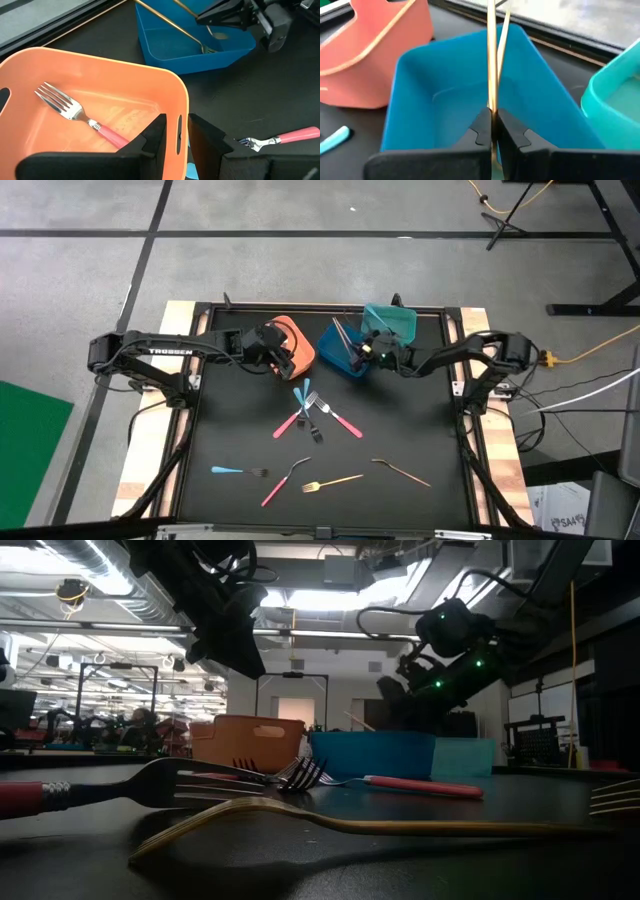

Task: Sort silverware by color (type)
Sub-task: Put the gold fork into the blue bin

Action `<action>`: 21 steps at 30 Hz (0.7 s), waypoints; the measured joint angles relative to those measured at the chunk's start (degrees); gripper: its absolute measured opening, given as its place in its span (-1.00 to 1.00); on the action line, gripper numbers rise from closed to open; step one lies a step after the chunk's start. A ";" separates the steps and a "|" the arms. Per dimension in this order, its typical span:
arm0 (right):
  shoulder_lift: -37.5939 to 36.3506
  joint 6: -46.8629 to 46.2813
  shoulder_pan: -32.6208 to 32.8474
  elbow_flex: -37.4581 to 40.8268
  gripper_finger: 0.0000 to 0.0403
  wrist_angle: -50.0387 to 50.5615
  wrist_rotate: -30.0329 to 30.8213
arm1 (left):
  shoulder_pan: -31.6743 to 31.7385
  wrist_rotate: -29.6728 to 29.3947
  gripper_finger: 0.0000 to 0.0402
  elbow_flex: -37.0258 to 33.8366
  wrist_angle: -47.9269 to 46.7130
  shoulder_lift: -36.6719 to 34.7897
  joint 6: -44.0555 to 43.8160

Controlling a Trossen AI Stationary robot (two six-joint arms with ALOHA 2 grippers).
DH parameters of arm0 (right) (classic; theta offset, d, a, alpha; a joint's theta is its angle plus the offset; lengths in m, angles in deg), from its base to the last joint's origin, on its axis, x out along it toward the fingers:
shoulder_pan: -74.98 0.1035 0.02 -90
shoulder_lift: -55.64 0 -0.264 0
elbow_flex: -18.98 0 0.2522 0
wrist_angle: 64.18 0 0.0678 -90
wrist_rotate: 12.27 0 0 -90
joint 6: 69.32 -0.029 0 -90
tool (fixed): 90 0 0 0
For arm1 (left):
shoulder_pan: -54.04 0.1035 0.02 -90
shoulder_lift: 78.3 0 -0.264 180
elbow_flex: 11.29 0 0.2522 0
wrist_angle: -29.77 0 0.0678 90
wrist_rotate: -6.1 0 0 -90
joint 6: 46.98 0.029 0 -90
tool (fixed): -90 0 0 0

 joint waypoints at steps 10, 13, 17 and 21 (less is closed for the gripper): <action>1.32 0.02 -0.05 -0.02 -0.99 0.15 0.00 | 0.02 0.00 -0.63 0.00 0.00 0.00 -0.06; 1.32 0.02 -0.05 -0.02 -0.99 0.19 0.00 | 0.01 -0.01 -0.63 0.00 0.00 0.00 -0.10; 1.32 0.04 -0.05 -0.02 -0.99 0.22 0.00 | 0.00 0.00 -0.63 0.00 0.00 0.00 -0.09; 1.32 0.04 -0.05 -0.02 -0.99 0.24 0.00 | 0.02 0.00 -0.63 0.00 0.00 -0.01 -0.09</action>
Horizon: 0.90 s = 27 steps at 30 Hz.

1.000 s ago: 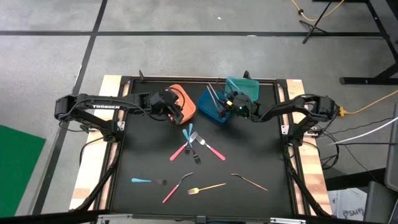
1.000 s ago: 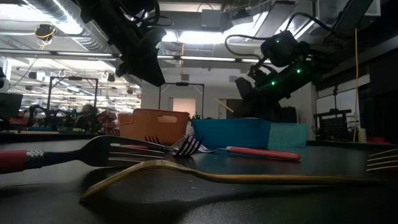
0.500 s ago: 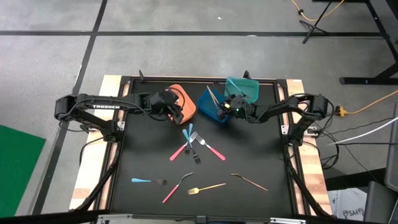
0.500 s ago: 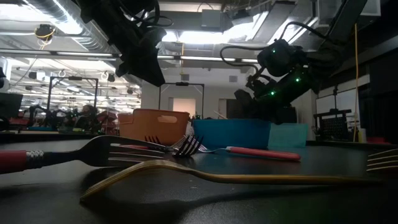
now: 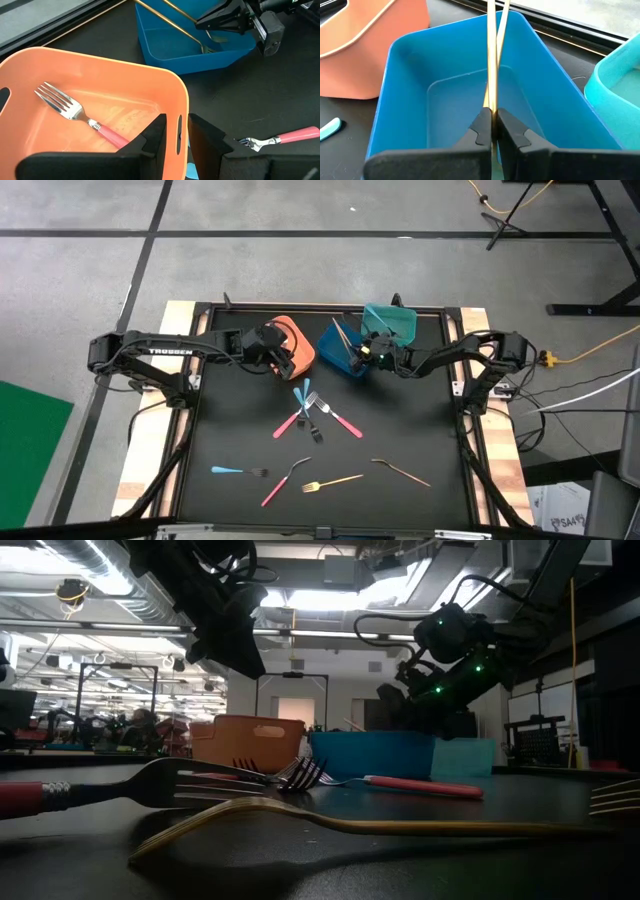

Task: Sort silverware by color (type)
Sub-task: Put the gold fork into the blue bin

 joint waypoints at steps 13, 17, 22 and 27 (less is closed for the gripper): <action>0.00 0.02 0.00 0.00 -0.99 0.04 -0.02 | -0.02 -0.01 -0.63 0.00 0.00 0.00 0.02; 0.00 0.02 0.00 -0.02 -0.99 0.04 -0.02 | -0.02 0.00 -0.63 0.00 0.00 0.01 0.04; 0.00 0.04 0.00 -0.02 -0.94 0.04 -0.02 | -0.02 0.00 -0.63 0.00 0.00 0.01 0.04; 0.00 0.07 -0.02 -0.02 -0.68 0.04 -0.02 | -0.02 0.00 -0.63 0.00 0.00 -0.01 0.04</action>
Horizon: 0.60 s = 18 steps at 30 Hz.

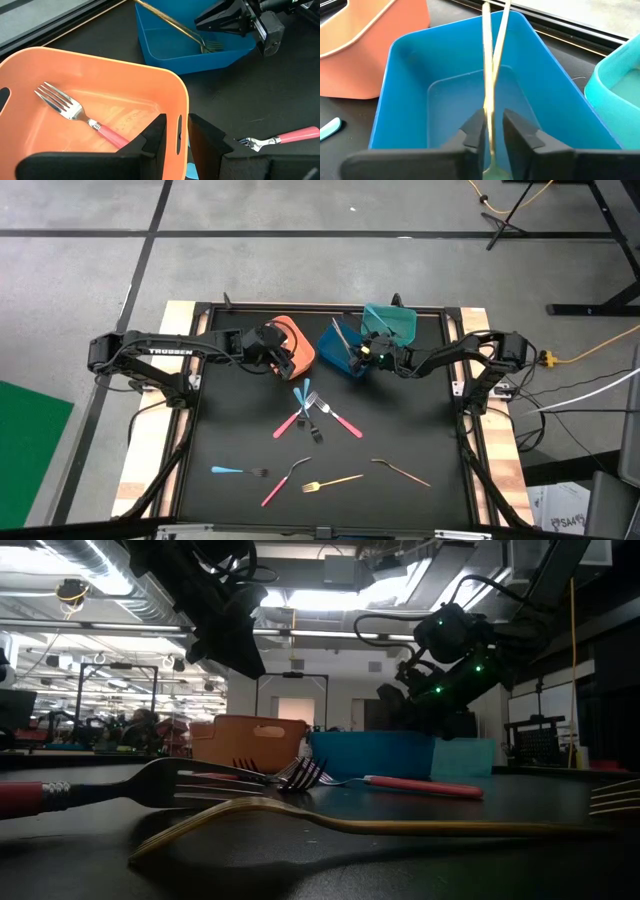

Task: Sort silverware by color (type)
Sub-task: Put the gold fork into the blue bin, then put the blue fork into the green bin

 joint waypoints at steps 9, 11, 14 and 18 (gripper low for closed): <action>0.00 0.00 0.00 0.00 -0.49 -0.02 0.00 | 0.01 0.00 -0.63 0.00 -0.01 0.01 0.00; 0.00 0.00 0.00 0.00 -0.50 -0.02 0.00 | 0.00 0.00 -0.63 0.00 -0.02 0.02 0.00; 0.00 0.00 0.00 0.00 -0.50 -0.02 0.00 | 0.02 0.13 -0.63 0.00 -0.02 0.02 0.06; 0.00 0.31 0.00 0.00 -0.50 -0.01 0.00 | -0.09 0.60 -0.63 0.00 -0.02 0.01 0.17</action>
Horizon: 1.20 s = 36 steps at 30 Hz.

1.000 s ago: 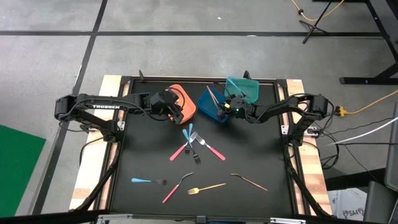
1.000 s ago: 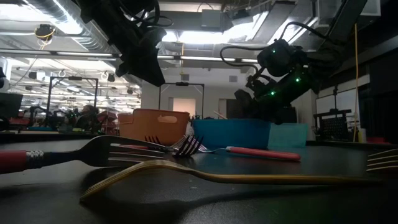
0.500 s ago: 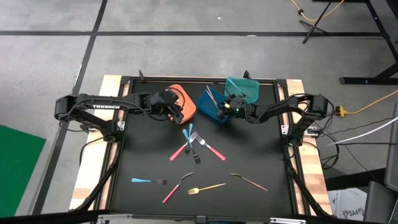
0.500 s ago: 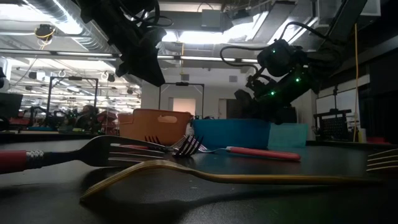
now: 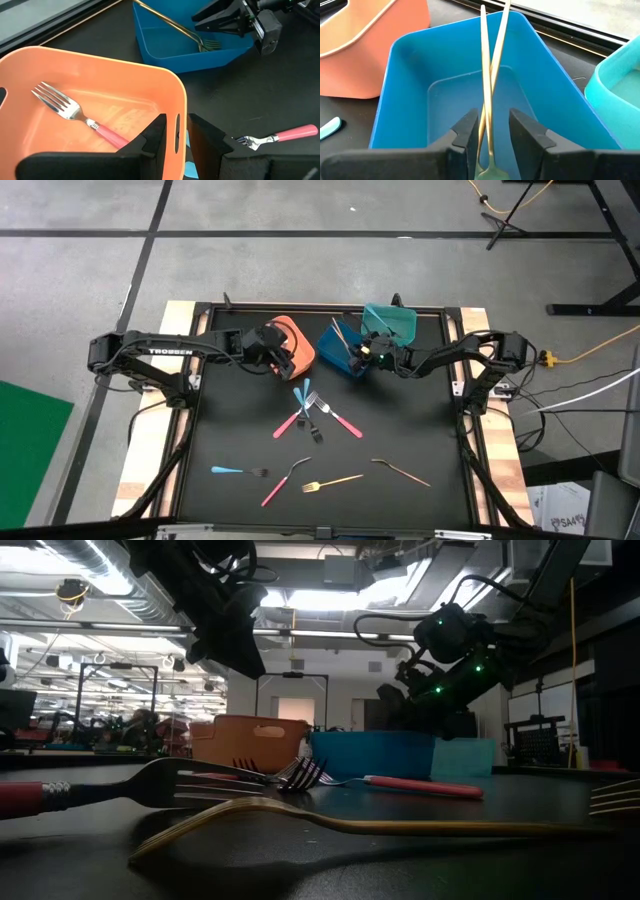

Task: Sort silverware by color (type)
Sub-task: Put the blue fork into the green bin

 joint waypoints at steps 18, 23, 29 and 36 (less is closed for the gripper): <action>0.00 -0.04 0.02 0.00 -0.51 -0.08 0.00 | -9.24 10.10 -0.63 0.00 -0.37 0.02 0.09; 0.00 -0.07 0.02 0.00 -0.51 -0.10 0.00 | -13.96 12.32 -0.63 0.02 -1.47 0.00 0.07; 0.00 -0.07 0.02 0.00 -0.51 -0.08 -0.02 | -19.84 11.97 -0.63 0.02 -2.25 -0.01 -1.86; 0.00 -0.09 0.02 0.00 -0.51 -0.08 -0.02 | -24.99 11.94 -0.63 0.02 -2.23 0.00 -9.55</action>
